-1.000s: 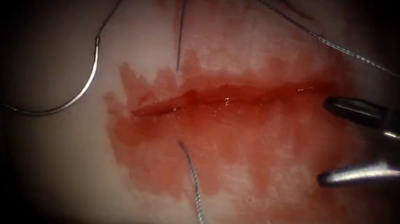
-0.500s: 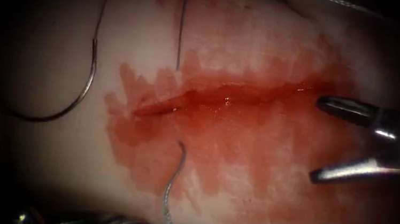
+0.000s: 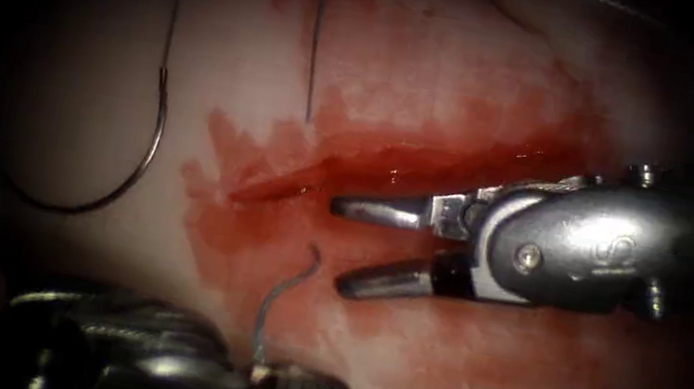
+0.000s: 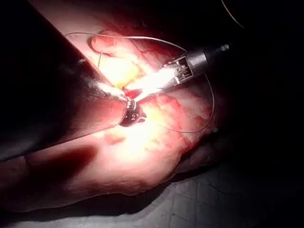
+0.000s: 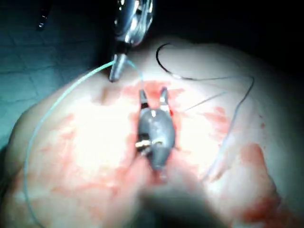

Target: Wound Closure

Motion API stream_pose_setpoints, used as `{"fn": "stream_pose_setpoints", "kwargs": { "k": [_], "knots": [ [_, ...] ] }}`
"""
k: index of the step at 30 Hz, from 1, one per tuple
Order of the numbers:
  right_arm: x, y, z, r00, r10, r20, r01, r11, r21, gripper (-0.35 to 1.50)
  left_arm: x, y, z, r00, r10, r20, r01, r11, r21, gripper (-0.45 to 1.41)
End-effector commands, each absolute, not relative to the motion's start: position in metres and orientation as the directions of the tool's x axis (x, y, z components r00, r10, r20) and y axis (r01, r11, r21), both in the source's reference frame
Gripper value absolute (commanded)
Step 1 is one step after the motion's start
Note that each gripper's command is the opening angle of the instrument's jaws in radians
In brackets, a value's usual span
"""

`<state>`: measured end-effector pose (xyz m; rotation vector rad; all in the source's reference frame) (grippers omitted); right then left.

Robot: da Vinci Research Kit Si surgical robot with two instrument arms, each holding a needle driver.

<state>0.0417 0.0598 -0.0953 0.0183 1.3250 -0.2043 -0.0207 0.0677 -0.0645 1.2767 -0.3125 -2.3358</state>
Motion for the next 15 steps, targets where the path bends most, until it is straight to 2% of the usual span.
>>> {"fn": "stream_pose_setpoints", "kwargs": {
  "k": [1, 15],
  "knots": [
    [0.0432, 0.0596, -0.0953, 0.213, -0.154, -0.965, 0.167, 0.979, -0.120, 0.34, -0.0211, 0.0686, -0.0642, -0.457, -0.494, -0.740, 0.283, -0.869, 0.406, -0.35],
    [0.0453, 0.0586, -0.0954, 0.193, -0.191, -0.962, 0.171, 0.972, -0.159, 0.41, -0.0206, 0.0696, -0.0631, -0.450, -0.511, -0.732, 0.292, -0.859, 0.420, -0.35]
  ]
}}
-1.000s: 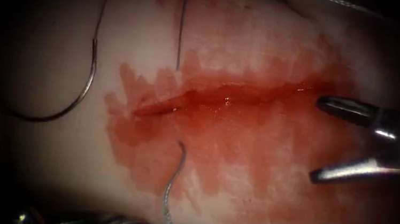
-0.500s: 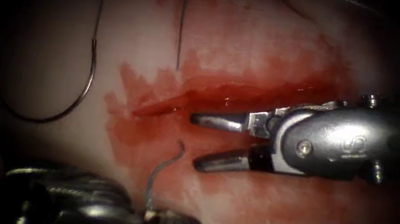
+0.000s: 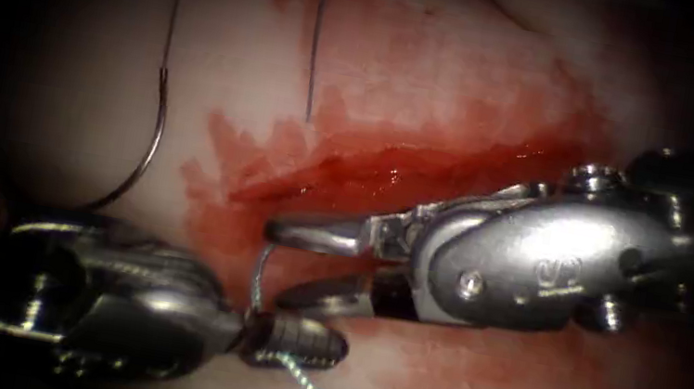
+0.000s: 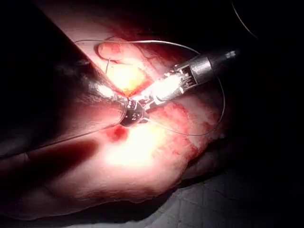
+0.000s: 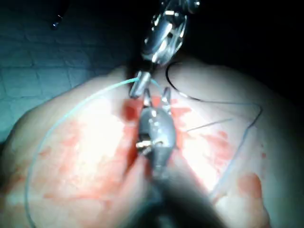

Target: Wound Closure

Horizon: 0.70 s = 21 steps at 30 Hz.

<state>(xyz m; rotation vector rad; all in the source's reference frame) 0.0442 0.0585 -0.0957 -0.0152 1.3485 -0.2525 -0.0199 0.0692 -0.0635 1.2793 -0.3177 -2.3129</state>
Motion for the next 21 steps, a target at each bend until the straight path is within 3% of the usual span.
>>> {"fn": "stream_pose_setpoints", "kwargs": {
  "k": [1, 7, 8, 9, 10, 14, 16, 17, 21],
  "knots": [
    [0.0455, 0.0585, -0.0953, 0.193, -0.192, -0.962, 0.171, 0.972, -0.160, 0.41, -0.0205, 0.0696, -0.0631, -0.449, -0.511, -0.733, 0.292, -0.859, 0.420, -0.35],
    [0.0467, 0.0583, -0.0951, 0.163, -0.207, -0.965, 0.194, 0.965, -0.175, 0.42, -0.0206, 0.0693, -0.0630, -0.446, -0.517, -0.731, 0.312, -0.855, 0.414, -0.35],
    [0.0468, 0.0582, -0.0951, 0.158, -0.209, -0.965, 0.198, 0.964, -0.177, 0.27, -0.0206, 0.0693, -0.0630, -0.446, -0.517, -0.731, 0.313, -0.855, 0.414, -0.35],
    [0.0469, 0.0581, -0.0950, 0.144, -0.217, -0.966, 0.208, 0.960, -0.184, -0.15, -0.0206, 0.0693, -0.0630, -0.445, -0.517, -0.731, 0.313, -0.855, 0.414, -0.35],
    [0.0469, 0.0580, -0.0951, 0.137, -0.230, -0.963, 0.220, 0.955, -0.197, -0.35, -0.0206, 0.0693, -0.0630, -0.445, -0.517, -0.731, 0.313, -0.855, 0.414, -0.35],
    [0.0463, 0.0589, -0.0955, 0.143, -0.236, -0.961, 0.224, 0.954, -0.201, -0.35, -0.0205, 0.0695, -0.0631, -0.454, -0.513, -0.729, 0.310, -0.858, 0.411, -0.33],
    [0.0460, 0.0594, -0.0954, 0.165, -0.230, -0.959, 0.208, 0.959, -0.194, -0.35, -0.0205, 0.0695, -0.0631, -0.478, -0.498, -0.723, 0.294, -0.867, 0.403, -0.05],
    [0.0457, 0.0599, -0.0950, 0.189, -0.208, -0.960, 0.190, 0.966, -0.172, -0.35, -0.0205, 0.0694, -0.0631, -0.489, -0.477, -0.730, 0.272, -0.879, 0.392, 0.36],
    [0.0455, 0.0605, -0.0943, 0.239, -0.131, -0.962, 0.160, 0.983, -0.094, -0.35, -0.0206, 0.0695, -0.0630, -0.498, -0.445, -0.745, 0.243, -0.896, 0.373, 0.48]
  ]
}}
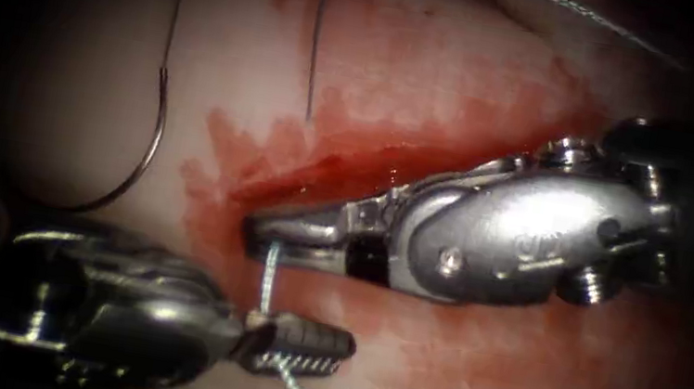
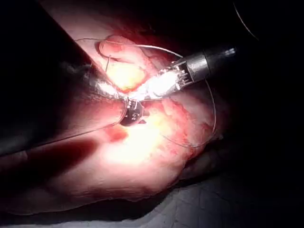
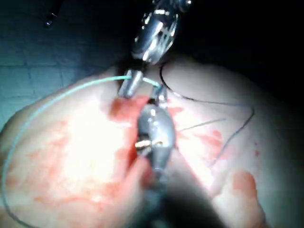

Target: Wound Closure

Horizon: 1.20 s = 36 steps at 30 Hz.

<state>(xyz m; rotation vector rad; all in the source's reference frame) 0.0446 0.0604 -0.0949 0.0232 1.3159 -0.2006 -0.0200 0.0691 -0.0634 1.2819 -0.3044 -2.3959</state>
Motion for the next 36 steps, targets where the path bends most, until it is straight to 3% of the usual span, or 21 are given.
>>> {"fn": "stream_pose_setpoints", "kwargs": {
  "k": [1, 5, 12, 26, 36],
  "knots": [
    [0.0455, 0.0609, -0.0941, 0.262, -0.096, -0.960, 0.143, 0.988, -0.059, -0.35, -0.0207, 0.0696, -0.0629, -0.499, -0.439, -0.747, 0.234, -0.899, 0.371, 0.51],
    [0.0464, 0.0628, -0.0928, 0.361, -0.020, -0.932, 0.100, 0.995, 0.017, -0.35, -0.0211, 0.0695, -0.0630, -0.501, -0.424, -0.755, 0.204, -0.905, 0.373, 0.62],
    [0.0470, 0.0637, -0.0911, 0.397, 0.035, -0.917, 0.069, 0.995, 0.068, -0.35, -0.0220, 0.0700, -0.0634, -0.506, -0.450, -0.736, 0.113, -0.881, 0.460, 0.78],
    [0.0465, 0.0655, -0.0903, 0.388, 0.116, -0.914, 0.001, 0.992, 0.126, -0.35, -0.0228, 0.0685, -0.0631, -0.499, -0.550, -0.670, 0.128, -0.811, 0.570, 0.75],
    [0.0467, 0.0655, -0.0904, 0.386, 0.125, -0.914, -0.010, 0.991, 0.131, -0.35, -0.0234, 0.0673, -0.0622, -0.503, -0.565, -0.654, 0.018, -0.764, 0.645, 0.72]
  ]
}}
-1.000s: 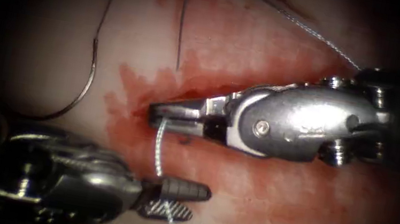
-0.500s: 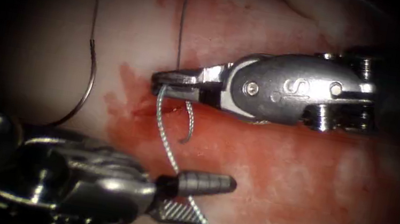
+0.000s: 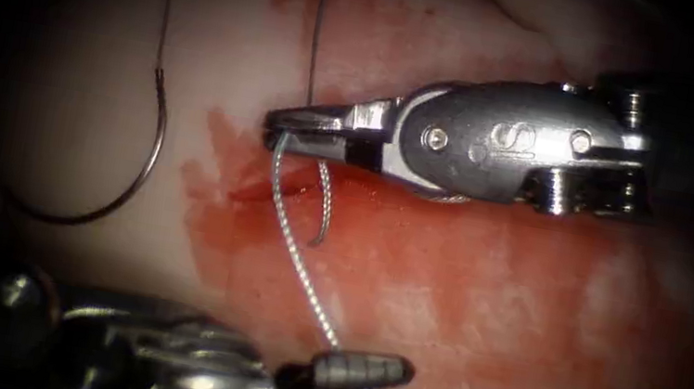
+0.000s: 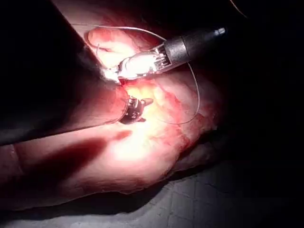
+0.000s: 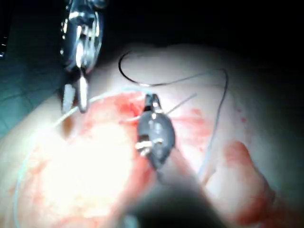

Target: Wound Closure

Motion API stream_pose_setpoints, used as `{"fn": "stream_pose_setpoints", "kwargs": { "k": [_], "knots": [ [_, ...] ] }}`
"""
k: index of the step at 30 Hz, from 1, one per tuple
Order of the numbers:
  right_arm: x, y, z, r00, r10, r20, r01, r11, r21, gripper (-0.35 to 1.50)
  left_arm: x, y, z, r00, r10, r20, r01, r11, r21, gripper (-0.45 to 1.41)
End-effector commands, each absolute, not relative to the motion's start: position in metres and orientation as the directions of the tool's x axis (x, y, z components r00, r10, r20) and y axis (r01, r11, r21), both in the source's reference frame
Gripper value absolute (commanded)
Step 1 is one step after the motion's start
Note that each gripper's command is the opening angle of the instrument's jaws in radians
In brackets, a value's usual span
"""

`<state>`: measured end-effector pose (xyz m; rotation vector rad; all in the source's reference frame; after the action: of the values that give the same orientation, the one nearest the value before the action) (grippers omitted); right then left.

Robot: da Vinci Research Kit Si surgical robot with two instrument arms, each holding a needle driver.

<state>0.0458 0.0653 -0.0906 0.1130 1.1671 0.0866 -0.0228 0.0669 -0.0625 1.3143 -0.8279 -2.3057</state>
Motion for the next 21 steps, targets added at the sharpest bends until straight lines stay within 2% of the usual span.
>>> {"fn": "stream_pose_setpoints", "kwargs": {
  "k": [1, 21],
  "knots": [
    [0.0468, 0.0655, -0.0904, 0.386, 0.131, -0.913, -0.013, 0.991, 0.137, -0.35, -0.0234, 0.0672, -0.0621, -0.503, -0.565, -0.654, 0.010, -0.761, 0.649, 0.72],
    [0.0467, 0.0657, -0.0905, 0.381, 0.135, -0.915, -0.018, 0.990, 0.139, -0.35, -0.0257, 0.0650, -0.0610, -0.475, -0.626, -0.618, -0.076, -0.670, 0.738, 0.67]
  ]
}}
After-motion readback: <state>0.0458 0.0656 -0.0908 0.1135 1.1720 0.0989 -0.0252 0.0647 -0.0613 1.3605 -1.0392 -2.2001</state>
